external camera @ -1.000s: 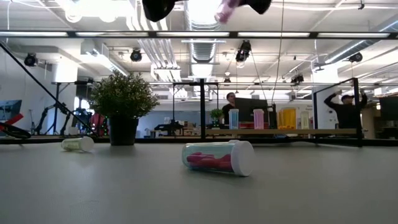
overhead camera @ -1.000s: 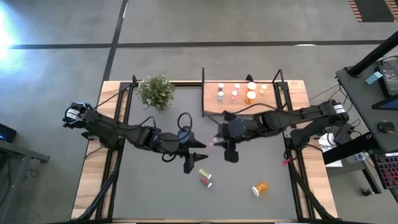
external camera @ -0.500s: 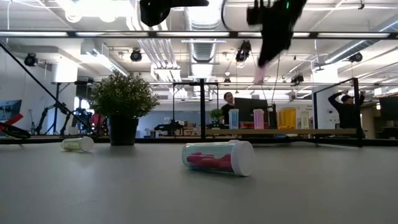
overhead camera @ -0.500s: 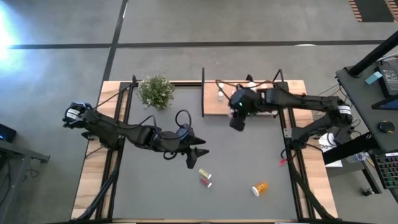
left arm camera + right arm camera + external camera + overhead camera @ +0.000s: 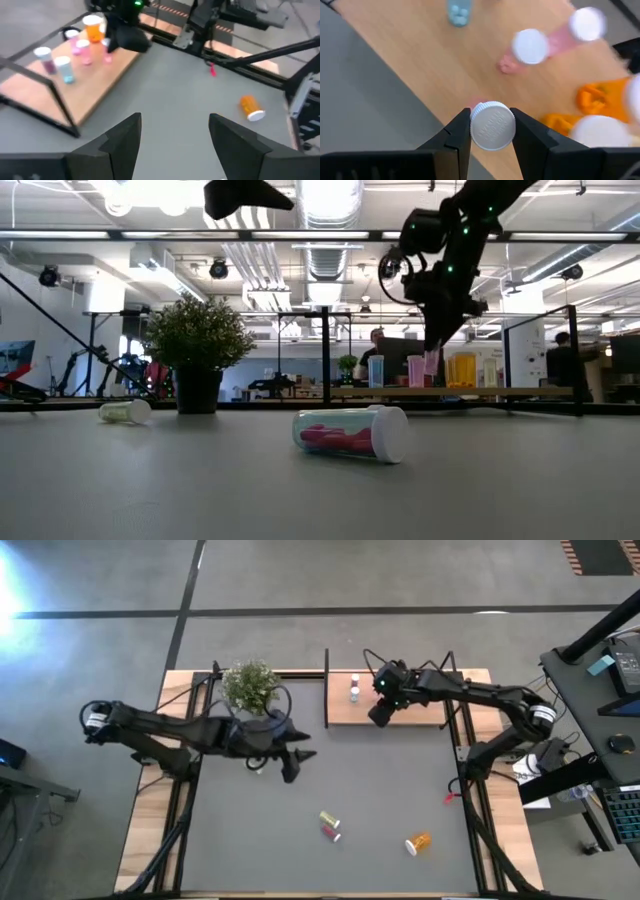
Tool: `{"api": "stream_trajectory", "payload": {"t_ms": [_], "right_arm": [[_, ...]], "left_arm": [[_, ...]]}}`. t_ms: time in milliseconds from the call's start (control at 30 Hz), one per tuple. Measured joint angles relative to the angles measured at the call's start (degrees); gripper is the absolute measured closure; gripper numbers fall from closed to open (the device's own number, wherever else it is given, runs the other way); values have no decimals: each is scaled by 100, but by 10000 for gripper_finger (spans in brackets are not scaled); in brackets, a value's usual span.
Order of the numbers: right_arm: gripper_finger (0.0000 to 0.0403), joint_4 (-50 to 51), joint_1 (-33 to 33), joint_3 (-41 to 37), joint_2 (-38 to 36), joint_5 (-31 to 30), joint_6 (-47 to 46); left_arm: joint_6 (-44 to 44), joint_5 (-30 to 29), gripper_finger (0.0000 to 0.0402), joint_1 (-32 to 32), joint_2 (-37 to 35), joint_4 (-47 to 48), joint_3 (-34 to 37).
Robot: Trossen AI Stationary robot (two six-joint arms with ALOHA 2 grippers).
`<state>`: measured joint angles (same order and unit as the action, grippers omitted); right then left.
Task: Pick and place medicine bottles onto shelf by color
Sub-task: Put the pink pill bottle on the shelf aligned with the other pink pill bottles
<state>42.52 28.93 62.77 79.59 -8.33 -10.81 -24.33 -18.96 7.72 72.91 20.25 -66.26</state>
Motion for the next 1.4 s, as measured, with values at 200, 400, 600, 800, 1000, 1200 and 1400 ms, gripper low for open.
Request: {"api": "stream_trajectory", "payload": {"t_ms": [200,400,600,800,1000,1200,1400], "right_arm": [[292,-392,5,-130,134,260,-9],[292,-427,49,-64,311,219,96],[292,-476,50,-35,527,224,189],[292,-491,50,-3,542,225,195],[291,-282,52,134,534,231,243],[291,-192,52,314,534,231,337],[291,-192,52,327,587,229,409]], "left_arm": [[122,-27,185,-288,-38,24,0],[133,-22,185,-510,-30,-11,0],[249,-19,185,-563,-25,-15,-2],[251,-17,185,-579,-23,-1,-2],[262,-15,185,-589,-23,13,-2],[262,-15,185,-589,-23,11,-2],[260,-13,185,-589,-21,19,-2]]}}
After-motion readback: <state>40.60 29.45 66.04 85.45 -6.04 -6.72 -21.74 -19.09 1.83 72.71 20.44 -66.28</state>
